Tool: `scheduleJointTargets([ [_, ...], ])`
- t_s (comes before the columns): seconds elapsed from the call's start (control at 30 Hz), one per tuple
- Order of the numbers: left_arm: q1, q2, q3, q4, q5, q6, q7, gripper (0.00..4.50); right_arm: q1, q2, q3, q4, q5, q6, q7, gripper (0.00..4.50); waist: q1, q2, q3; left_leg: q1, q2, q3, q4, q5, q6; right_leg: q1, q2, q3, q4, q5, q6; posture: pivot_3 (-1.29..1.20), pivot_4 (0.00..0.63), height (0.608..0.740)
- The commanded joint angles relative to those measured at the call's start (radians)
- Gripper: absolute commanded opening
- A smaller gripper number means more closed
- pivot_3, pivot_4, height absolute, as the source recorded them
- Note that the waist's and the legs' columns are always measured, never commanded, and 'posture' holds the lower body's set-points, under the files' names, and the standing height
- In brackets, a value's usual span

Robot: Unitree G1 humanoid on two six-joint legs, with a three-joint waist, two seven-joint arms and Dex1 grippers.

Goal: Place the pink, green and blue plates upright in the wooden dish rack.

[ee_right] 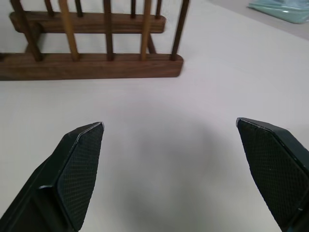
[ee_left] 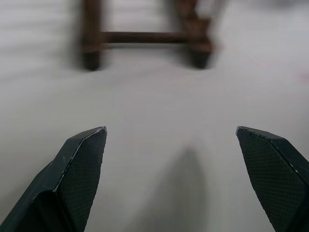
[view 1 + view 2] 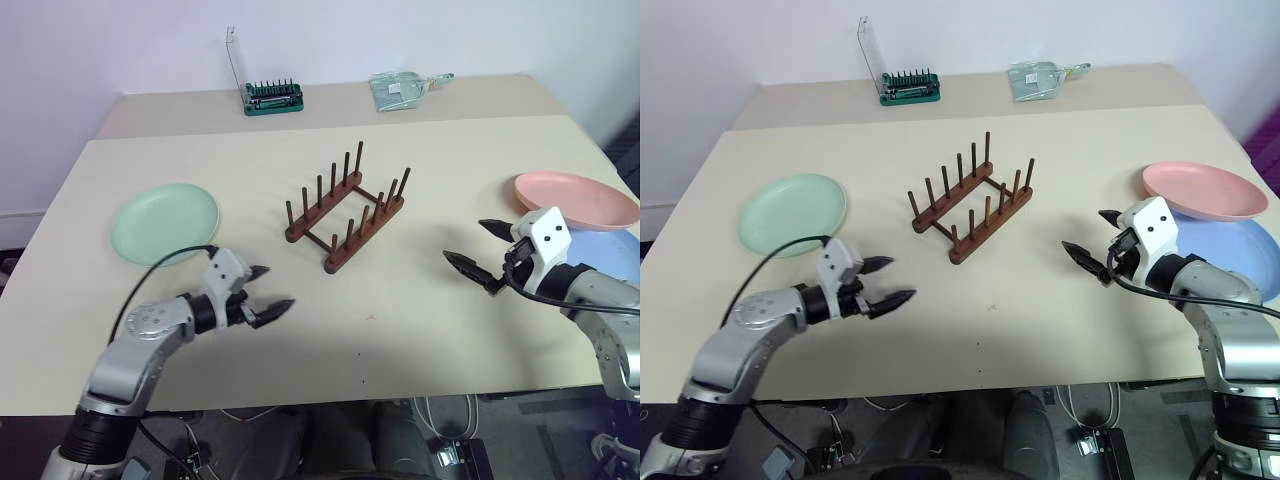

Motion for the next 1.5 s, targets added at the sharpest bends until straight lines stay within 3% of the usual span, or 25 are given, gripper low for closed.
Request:
scheduleJointTargets([
  [0.03,-0.028,-0.043,-0.097,-0.006,0.078,-0.034,0.047,4.41,-0.002,0.021,0.017,-0.08,0.01,0.009,-0.028,4.5,0.0,0.0,0.0,0.0,0.0,0.0,0.0,0.0,0.0,0.0,0.0,0.0,0.0,0.0,0.0,0.0,0.15,0.74],
  [0.2,-0.13,-0.242,-0.244,0.145,0.262,-0.058,0.254,4.41,-0.007,0.039,0.044,-0.143,0.04,0.057,-0.036,4.5,0.024,-0.001,0.0,0.0,0.0,0.001,0.001,0.0,0.0,0.001,0.0,0.0,-0.002,0.003,0.001,0.0,0.15,0.74],
  [0.37,-0.196,-0.365,-0.231,0.274,0.3,-0.047,0.355,4.41,0.022,0.01,0.045,-0.222,0.1,0.148,-0.012,4.5,0.033,-0.001,-0.001,0.0,0.0,0.001,0.001,0.0,0.0,0.002,0.0,0.0,-0.003,0.004,0.001,0.0,0.15,0.74],
  [0.47,-0.221,-0.393,-0.234,0.307,0.296,-0.076,0.347,3.52,0.103,-0.052,0.045,-0.302,0.147,0.202,0.058,4.5,0.037,0.0,-0.001,0.0,0.0,0.001,0.001,0.0,0.0,0.002,0.0,0.0,-0.003,0.004,0.002,0.0,0.15,0.74],
  [0.63,-0.247,-0.395,-0.237,0.344,0.311,-0.108,0.331,0.99,0.136,-0.074,0.038,-0.322,0.152,0.211,0.055,4.5,0.048,-0.001,-0.001,0.001,0.0,0.002,0.002,0.0,0.0,0.002,0.001,0.001,-0.003,0.004,0.003,0.0,0.15,0.74],
  [0.67,-0.251,-0.394,-0.234,0.349,0.31,-0.114,0.327,0.73,0.134,-0.072,0.04,-0.322,0.15,0.214,0.049,4.5,0.049,-0.001,-0.001,0.001,0.0,0.002,0.002,0.0,0.0,0.002,0.001,0.001,-0.003,0.005,0.003,0.0,0.15,0.74],
  [0.8,-0.284,-0.367,-0.267,0.386,0.304,-0.185,0.225,0.76,0.176,-0.105,0.04,-0.327,0.125,0.211,0.061,4.5,0.053,-0.001,-0.001,0.001,0.0,0.002,0.002,0.0,0.0,0.003,0.001,0.001,-0.003,0.005,0.003,0.0,0.15,0.74],
  [1.03,-0.44,-0.353,-0.333,0.521,0.253,-0.363,-0.114,0.76,0.299,-0.123,0.006,-0.352,0.103,0.177,0.075,4.5,0.054,-0.002,0.0,-0.001,0.0,0.002,0.002,0.0,0.001,0.002,0.0,0.0,-0.005,0.005,0.003,0.0,0.15,0.74],
  [1.3,-0.652,-0.406,-0.323,0.896,0.301,-0.54,-0.252,0.76,0.381,-0.086,-0.038,-0.404,0.087,0.159,0.02,4.5,0.048,-0.003,0.0,0.0,0.001,0.002,0.002,0.0,0.001,0.002,0.002,0.0,-0.005,0.005,0.003,0.0,0.15,0.74],
  [1.47,-0.696,-0.415,-0.31,0.999,0.305,-0.593,-0.299,0.76,0.419,-0.068,-0.052,-0.428,0.074,0.152,0.001,4.5,0.048,-0.004,0.001,-0.001,0.001,0.002,0.002,0.0,0.001,0.002,0.002,0.001,-0.006,0.005,0.003,0.0,0.15,0.74],
  [1.5,-0.7,-0.413,-0.304,1.012,0.307,-0.592,-0.299,1.26,0.423,-0.067,-0.054,-0.428,0.072,0.151,0.0,4.5,0.048,-0.004,0.001,-0.001,0.001,0.002,0.002,0.0,0.001,0.002,0.002,0.001,-0.006,0.005,0.003,0.0,0.15,0.74],
])
